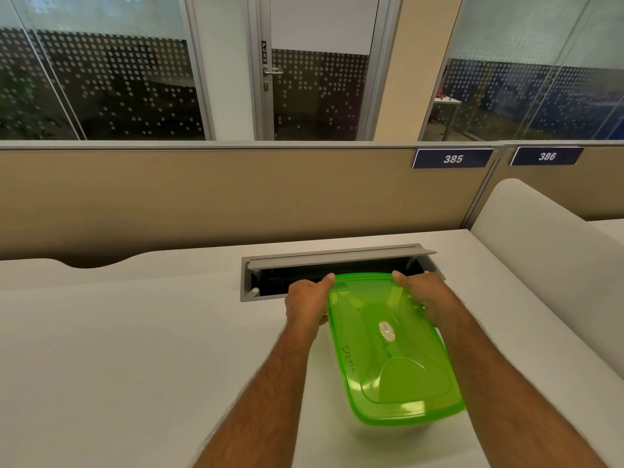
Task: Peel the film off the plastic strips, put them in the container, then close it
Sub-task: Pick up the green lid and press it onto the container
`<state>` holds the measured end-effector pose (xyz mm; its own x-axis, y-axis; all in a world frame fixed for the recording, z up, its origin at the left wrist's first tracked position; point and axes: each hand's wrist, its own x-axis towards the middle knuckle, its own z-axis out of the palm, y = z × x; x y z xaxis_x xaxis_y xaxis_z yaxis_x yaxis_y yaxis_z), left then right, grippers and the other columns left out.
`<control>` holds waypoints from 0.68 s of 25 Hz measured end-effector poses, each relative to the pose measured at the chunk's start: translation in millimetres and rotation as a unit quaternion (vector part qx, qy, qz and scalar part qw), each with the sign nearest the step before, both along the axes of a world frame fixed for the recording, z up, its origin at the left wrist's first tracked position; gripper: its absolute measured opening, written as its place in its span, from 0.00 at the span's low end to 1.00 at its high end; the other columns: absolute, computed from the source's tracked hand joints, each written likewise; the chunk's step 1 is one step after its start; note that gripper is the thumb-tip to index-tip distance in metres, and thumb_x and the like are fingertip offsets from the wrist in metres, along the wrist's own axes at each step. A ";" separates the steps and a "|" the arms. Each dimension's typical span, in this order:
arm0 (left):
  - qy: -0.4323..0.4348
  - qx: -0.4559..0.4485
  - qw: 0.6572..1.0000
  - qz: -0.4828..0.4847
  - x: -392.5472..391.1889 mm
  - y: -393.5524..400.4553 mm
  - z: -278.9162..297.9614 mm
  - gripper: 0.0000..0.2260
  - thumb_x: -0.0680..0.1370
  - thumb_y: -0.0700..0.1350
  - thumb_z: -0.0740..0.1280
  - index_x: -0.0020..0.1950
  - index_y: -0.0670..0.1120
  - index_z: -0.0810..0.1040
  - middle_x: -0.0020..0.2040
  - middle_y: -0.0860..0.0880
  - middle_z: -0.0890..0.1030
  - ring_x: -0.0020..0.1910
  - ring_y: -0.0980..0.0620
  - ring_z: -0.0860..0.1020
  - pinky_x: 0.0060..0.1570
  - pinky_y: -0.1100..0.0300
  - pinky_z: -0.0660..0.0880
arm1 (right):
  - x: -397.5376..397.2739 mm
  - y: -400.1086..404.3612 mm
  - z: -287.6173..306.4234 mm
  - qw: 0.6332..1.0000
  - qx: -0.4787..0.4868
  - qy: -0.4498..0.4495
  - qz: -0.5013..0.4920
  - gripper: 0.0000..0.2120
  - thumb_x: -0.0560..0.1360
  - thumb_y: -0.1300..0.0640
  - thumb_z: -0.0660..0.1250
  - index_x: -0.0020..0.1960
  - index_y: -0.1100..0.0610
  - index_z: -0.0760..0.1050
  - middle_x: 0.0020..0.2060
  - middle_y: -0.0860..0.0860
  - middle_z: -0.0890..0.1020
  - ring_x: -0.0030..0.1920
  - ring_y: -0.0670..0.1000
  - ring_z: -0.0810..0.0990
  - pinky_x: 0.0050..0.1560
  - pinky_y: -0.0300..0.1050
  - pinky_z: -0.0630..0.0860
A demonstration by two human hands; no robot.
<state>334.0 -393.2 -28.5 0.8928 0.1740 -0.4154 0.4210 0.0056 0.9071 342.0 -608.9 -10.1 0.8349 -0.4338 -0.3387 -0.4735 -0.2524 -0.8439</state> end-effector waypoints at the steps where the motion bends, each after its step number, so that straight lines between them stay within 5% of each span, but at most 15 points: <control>1: -0.007 0.008 1.000 0.000 0.9 -0.1 0.0 0.17 0.74 0.55 0.72 0.35 0.45 0.74 0.39 0.42 0.80 0.38 0.44 0.79 0.33 0.56 0.75 | 0.3 -0.3 -1.2 1.000 0.011 -0.003 -0.006 0.30 0.73 0.48 0.73 0.66 0.67 0.71 0.57 0.64 0.79 0.48 0.60 0.78 0.55 0.57 0.77; 5: -0.026 0.033 0.999 -0.007 3.7 -0.3 -4.2 0.18 0.76 0.55 0.72 0.33 0.45 0.74 0.38 0.41 0.80 0.35 0.44 0.79 0.33 0.55 0.78 | 2.4 -0.8 -8.8 0.999 0.027 -0.016 -0.020 0.26 0.73 0.50 0.74 0.59 0.69 0.75 0.53 0.64 0.81 0.50 0.61 0.80 0.58 0.59 0.77; 10: -0.048 0.060 0.997 0.009 4.7 -2.5 -9.4 0.16 0.74 0.55 0.72 0.35 0.45 0.77 0.42 0.40 0.83 0.43 0.40 0.83 0.48 0.44 0.82 | 6.2 -1.5 -12.6 1.000 -0.001 -0.026 -0.017 0.25 0.73 0.49 0.73 0.56 0.70 0.76 0.52 0.66 0.81 0.53 0.64 0.81 0.59 0.62 0.76; 17: -0.035 0.058 0.997 0.022 8.8 -1.6 -10.2 0.13 0.73 0.53 0.74 0.36 0.45 0.78 0.44 0.40 0.84 0.45 0.40 0.83 0.48 0.44 0.83 | 9.3 -3.0 -16.7 0.997 -0.064 -0.035 0.009 0.23 0.74 0.47 0.71 0.52 0.69 0.79 0.52 0.65 0.82 0.55 0.63 0.80 0.61 0.60 0.74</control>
